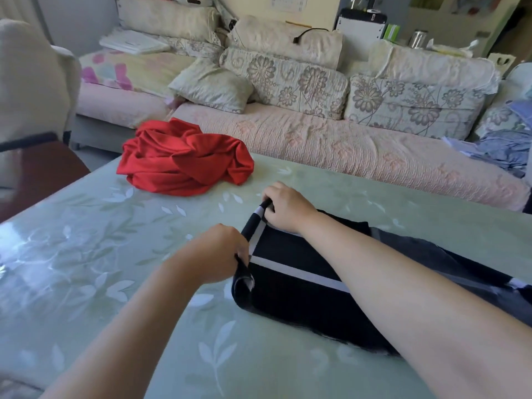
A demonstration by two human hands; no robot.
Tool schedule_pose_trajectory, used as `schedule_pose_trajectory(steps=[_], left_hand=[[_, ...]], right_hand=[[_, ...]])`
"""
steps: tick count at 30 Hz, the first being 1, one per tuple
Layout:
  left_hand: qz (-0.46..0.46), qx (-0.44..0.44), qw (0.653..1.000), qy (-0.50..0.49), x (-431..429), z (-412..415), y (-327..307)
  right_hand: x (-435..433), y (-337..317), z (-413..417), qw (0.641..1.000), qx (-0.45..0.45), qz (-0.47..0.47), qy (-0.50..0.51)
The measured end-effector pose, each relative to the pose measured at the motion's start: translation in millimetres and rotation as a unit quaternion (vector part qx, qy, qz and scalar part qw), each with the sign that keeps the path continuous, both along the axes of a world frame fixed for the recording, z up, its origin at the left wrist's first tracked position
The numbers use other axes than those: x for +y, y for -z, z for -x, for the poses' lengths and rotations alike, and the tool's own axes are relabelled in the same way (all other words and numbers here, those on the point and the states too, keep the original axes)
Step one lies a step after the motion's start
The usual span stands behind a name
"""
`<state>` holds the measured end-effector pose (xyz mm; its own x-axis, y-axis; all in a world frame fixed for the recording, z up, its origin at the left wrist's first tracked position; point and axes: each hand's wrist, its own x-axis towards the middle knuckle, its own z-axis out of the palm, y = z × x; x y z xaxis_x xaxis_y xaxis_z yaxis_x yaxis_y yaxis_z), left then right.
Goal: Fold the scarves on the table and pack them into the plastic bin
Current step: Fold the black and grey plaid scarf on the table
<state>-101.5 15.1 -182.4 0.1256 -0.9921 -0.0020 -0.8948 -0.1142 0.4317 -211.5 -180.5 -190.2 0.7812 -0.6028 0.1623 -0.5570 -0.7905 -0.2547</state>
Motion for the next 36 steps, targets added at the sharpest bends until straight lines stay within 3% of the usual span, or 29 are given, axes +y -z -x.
schedule_pose_trajectory(steps=[5,10,12,14,17,20,22,24,28,36], left_hand=[[-0.022,-0.069,0.992,-0.107,19.6,-54.2,-0.3],[-0.116,-0.064,0.976,-0.171,30.4,-71.1,-7.9],[-0.054,-0.094,0.982,-0.153,30.1,-69.7,-4.1],[0.026,-0.059,0.990,-0.125,28.6,-61.5,6.6],[0.068,-0.004,0.995,-0.074,20.2,-40.5,26.7],[-0.059,-0.081,0.990,-0.101,17.3,-27.1,44.6],[-0.112,-0.134,0.977,-0.121,15.7,-21.2,45.2],[-0.120,-0.155,0.971,-0.137,10.2,-11.3,37.4],[-0.067,-0.142,0.980,-0.119,-7.4,19.9,15.5],[0.039,-0.078,0.996,-0.004,-46.7,129.0,-20.8]], right_hand=[[28.2,5.5,-69.1,1.000,-0.011,-0.004,-0.005],[48.0,14.9,-107.8,0.998,0.032,-0.034,-0.036],[52.3,19.9,-108.2,0.994,0.076,-0.067,-0.030],[55.2,22.8,-100.7,0.994,0.095,-0.049,-0.019],[58.1,22.2,-75.4,0.992,0.126,0.016,0.009],[60.3,28.1,-40.0,0.982,0.145,0.046,0.108],[61.4,33.2,-17.7,0.977,0.155,0.004,0.147],[62.1,32.4,2.9,0.980,0.147,-0.057,0.122],[67.2,12.1,46.4,0.989,0.067,-0.107,0.070],[54.9,-17.2,186.6,0.986,0.014,-0.105,0.126]])
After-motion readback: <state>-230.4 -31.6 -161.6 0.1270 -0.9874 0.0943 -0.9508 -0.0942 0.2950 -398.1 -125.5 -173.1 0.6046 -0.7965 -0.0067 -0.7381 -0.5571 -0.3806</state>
